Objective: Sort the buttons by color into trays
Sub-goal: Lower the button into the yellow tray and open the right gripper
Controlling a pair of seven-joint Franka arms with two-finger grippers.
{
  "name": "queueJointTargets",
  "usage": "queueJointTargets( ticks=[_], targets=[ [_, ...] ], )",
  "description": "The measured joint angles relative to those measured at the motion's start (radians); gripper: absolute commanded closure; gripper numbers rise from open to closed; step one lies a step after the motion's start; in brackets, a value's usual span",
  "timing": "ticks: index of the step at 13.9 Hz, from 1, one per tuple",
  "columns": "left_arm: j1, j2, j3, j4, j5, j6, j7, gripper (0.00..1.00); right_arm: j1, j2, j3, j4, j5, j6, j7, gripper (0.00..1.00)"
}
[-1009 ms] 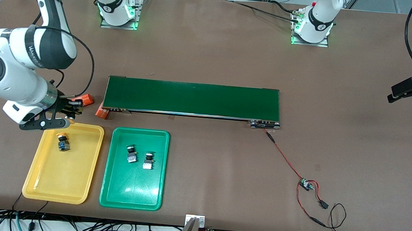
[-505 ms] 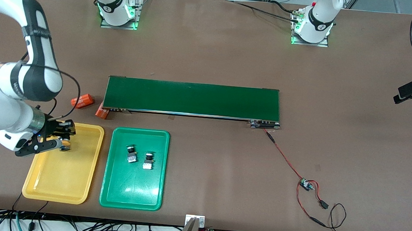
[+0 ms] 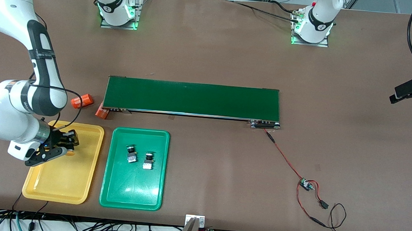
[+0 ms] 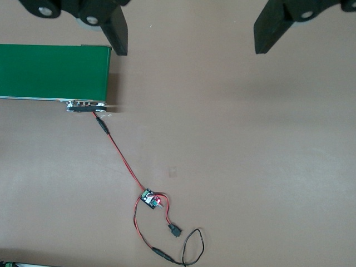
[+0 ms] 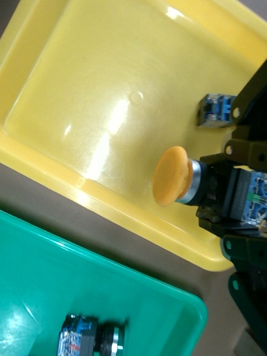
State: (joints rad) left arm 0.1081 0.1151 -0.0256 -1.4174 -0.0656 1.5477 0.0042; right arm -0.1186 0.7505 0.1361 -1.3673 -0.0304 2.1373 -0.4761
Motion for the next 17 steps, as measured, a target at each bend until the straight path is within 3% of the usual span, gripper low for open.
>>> queueJointTargets(
  ticks=[5, 7, 11, 13, 14, 17],
  targets=[
    [-0.002, 0.001, -0.001, 0.0, 0.0, 0.0, 0.0, 0.0, -0.015, 0.042, -0.001, -0.031, 0.0, 0.119, -0.063, 0.77],
    [-0.002, 0.001, -0.001, 0.0, 0.001, 0.0, 0.001, 0.0, -0.021, 0.044, -0.001, -0.069, 0.0, 0.171, -0.073, 0.69],
    [-0.003, 0.001, -0.006, 0.0, 0.037, 0.0, 0.004, 0.0, -0.023, 0.044, 0.0, -0.089, 0.002, 0.187, -0.076, 0.39],
    [-0.003, 0.001, -0.01, 0.0, 0.042, 0.0, 0.004, 0.0, -0.023, 0.044, 0.001, -0.105, 0.01, 0.192, -0.076, 0.08],
    [-0.003, 0.001, -0.011, 0.0, 0.043, 0.0, 0.004, 0.0, -0.023, 0.044, 0.001, -0.111, 0.013, 0.193, -0.076, 0.0],
    [-0.003, 0.001, -0.012, 0.0, 0.043, 0.0, 0.004, 0.0, -0.022, 0.045, 0.003, -0.142, 0.09, 0.194, -0.076, 0.0]
  ],
)
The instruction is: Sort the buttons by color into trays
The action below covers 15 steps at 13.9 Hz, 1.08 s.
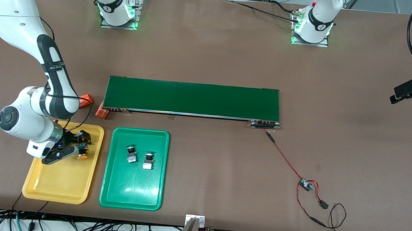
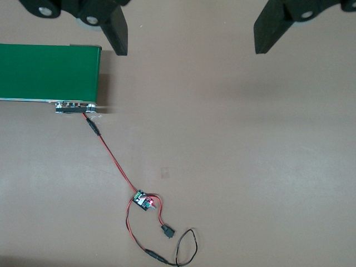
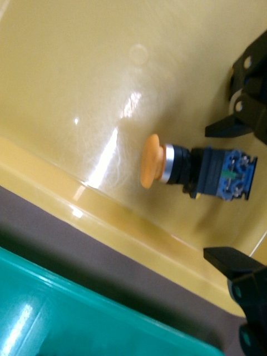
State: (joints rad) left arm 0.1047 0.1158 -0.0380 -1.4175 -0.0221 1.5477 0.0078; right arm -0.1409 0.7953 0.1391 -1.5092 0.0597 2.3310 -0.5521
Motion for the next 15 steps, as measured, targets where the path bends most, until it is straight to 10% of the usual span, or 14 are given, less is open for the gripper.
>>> queueJointTargets(
  ticks=[15],
  targets=[
    [-0.112, 0.0, 0.096, 0.0, 0.011, 0.011, -0.004, 0.0, -0.001, -0.121, -0.006, -0.004, 0.021, -0.154, 0.015, 0.0]
  ],
)
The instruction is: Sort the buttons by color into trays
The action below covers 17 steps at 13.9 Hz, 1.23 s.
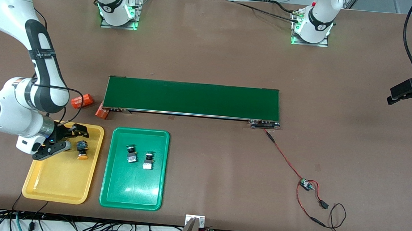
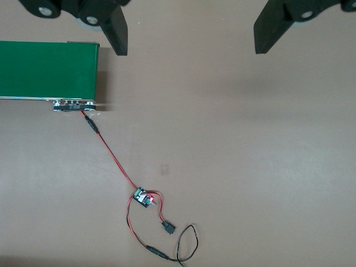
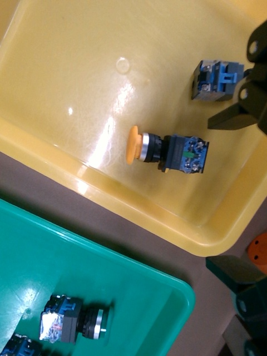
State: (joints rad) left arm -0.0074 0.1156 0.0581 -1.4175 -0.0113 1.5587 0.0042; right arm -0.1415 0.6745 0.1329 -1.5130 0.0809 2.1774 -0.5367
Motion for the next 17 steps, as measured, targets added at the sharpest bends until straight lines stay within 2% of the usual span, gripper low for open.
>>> queueJointTargets(
  ticks=[5, 14, 17],
  targets=[
    [-0.004, -0.001, 0.001, 0.0, 0.0, 0.0, -0.001, 0.0, 0.009, -0.071, -0.013, 0.001, 0.0, -0.123, 0.109, 0.0],
    [-0.008, -0.011, 0.003, 0.001, -0.005, -0.001, -0.002, 0.0, 0.022, -0.314, -0.025, 0.005, -0.047, -0.426, 0.341, 0.0],
    [-0.008, -0.012, 0.003, 0.0, -0.005, -0.002, -0.002, 0.0, 0.076, -0.4, -0.059, 0.004, -0.057, -0.515, 0.383, 0.0]
  ],
)
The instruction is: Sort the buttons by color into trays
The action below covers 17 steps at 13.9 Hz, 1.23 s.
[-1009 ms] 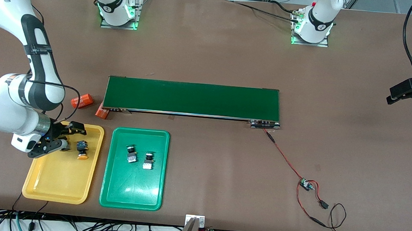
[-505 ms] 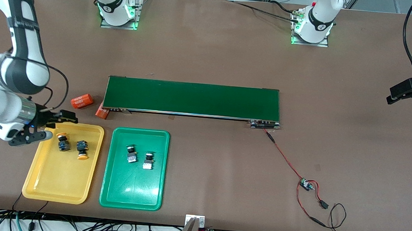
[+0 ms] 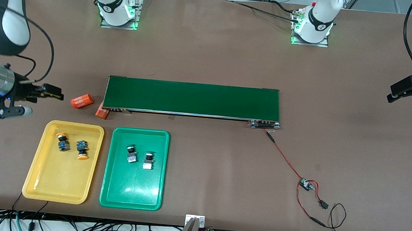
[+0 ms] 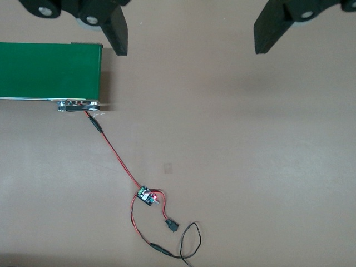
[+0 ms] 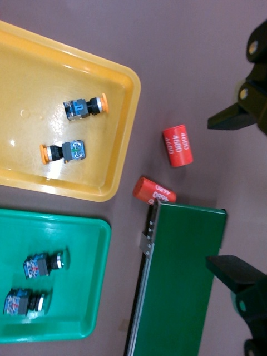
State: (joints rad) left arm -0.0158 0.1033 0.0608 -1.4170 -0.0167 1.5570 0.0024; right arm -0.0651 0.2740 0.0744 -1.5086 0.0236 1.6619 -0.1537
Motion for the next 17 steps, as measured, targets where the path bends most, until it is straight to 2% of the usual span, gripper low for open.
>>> queueJointTargets(
  ticks=[5, 9, 17],
  targets=[
    [0.0, 0.0, 0.001, 0.0, 0.0, -0.001, -0.001, 0.0, 0.021, -0.127, -0.025, -0.013, -0.013, -0.134, 0.005, 0.0],
    [0.001, 0.0, 0.003, 0.0, 0.0, -0.001, -0.003, 0.0, 0.021, -0.235, -0.034, -0.107, -0.015, -0.152, 0.009, 0.0],
    [0.001, 0.0, 0.005, 0.0, 0.0, -0.001, -0.004, 0.0, 0.019, -0.257, -0.04, -0.158, -0.032, -0.17, 0.015, 0.0]
  ],
)
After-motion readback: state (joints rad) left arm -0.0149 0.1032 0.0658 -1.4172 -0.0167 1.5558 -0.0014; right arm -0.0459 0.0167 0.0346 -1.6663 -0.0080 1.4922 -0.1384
